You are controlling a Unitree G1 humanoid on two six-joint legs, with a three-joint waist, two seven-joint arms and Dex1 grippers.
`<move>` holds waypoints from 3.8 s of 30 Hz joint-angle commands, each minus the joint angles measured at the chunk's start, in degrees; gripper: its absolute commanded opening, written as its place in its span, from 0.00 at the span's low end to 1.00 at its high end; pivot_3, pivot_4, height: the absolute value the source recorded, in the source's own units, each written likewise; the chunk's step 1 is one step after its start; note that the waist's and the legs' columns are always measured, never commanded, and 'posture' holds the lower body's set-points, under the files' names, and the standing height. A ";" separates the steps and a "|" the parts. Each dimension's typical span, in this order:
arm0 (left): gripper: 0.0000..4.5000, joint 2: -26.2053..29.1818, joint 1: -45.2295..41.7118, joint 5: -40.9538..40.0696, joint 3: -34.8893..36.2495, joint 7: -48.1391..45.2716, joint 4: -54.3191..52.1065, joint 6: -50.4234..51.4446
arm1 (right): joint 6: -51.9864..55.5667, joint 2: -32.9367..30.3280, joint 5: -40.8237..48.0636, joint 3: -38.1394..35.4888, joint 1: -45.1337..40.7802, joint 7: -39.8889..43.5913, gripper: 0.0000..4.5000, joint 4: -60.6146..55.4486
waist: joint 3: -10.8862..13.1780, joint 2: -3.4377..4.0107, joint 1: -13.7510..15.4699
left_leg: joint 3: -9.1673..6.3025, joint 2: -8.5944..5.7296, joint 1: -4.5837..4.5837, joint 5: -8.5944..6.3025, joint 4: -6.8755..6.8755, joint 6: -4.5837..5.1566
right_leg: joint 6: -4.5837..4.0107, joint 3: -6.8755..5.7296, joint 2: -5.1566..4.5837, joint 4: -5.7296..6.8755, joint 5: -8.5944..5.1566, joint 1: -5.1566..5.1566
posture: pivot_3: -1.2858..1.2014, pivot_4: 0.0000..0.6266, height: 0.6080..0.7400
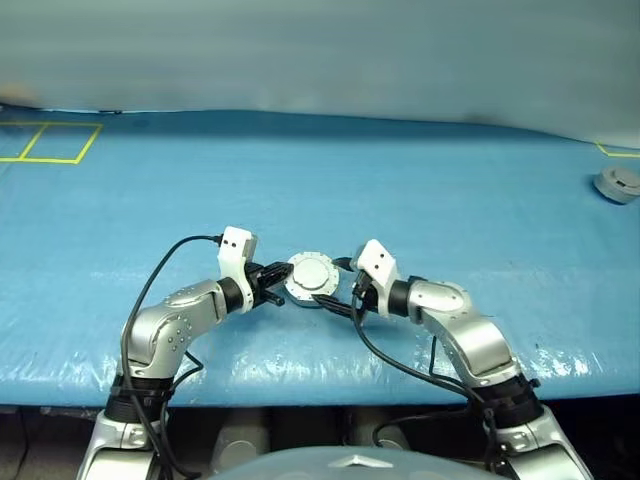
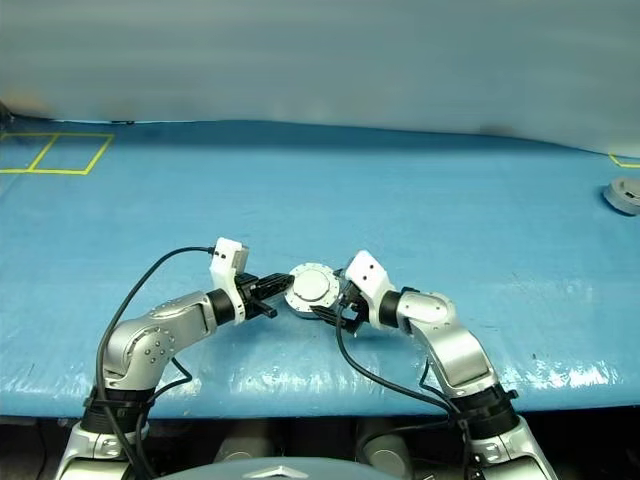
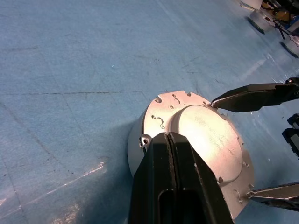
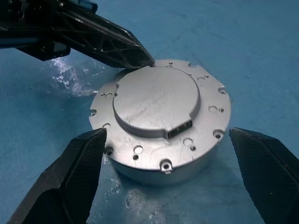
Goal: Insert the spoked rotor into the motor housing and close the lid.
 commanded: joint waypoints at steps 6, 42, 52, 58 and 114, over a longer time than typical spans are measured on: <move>0.00 0.39 -1.25 2.42 -1.73 -2.63 0.65 -1.37 | 23.51 9.68 25.17 -23.53 1.49 -13.80 0.99 -11.12 | 0.02 0.02 0.05 | -0.07 0.01 -0.62 0.02 0.03 -0.01 | 0.09 -0.01 0.08 0.09 0.25 -0.62 | 0.52 0.24 1.00; 0.00 0.35 -0.47 4.85 -1.49 -4.39 0.26 -1.99 | 41.14 32.31 57.14 -28.00 5.39 -46.04 0.56 6.88 | 0.06 0.15 -0.80 | -0.11 0.00 -0.67 0.00 -0.01 0.01 | -0.04 -0.05 0.09 0.09 0.09 -0.64 | 0.52 0.24 1.00; 0.00 0.42 -0.08 5.52 -0.99 -4.81 0.05 -2.07 | 33.73 32.79 61.19 -24.70 5.20 -48.52 0.29 9.21 | 0.06 0.17 -1.45 | -0.09 0.07 -0.62 0.01 0.04 0.02 | 0.17 -0.03 0.14 0.15 0.01 -0.62 | 0.52 0.24 1.00; 0.00 0.38 0.12 5.68 -1.02 -4.93 -0.01 -1.96 | 31.88 29.79 61.01 -20.91 7.01 -47.30 0.29 7.04 | 0.05 0.17 -1.54 | -0.09 0.07 -0.62 0.01 0.04 0.02 | 0.16 -0.02 0.13 0.15 0.01 -0.63 | 0.52 0.24 1.00; 1.00 -20.89 18.61 -38.06 24.56 13.08 -10.21 -0.83 | 18.17 27.15 76.50 -18.52 2.59 -48.84 0.27 4.56 | 0.17 0.13 -1.18 | -0.18 0.04 -0.98 -0.01 0.14 0.05 | 0.24 -0.10 0.10 0.10 0.23 -0.85 | 0.52 0.24 1.00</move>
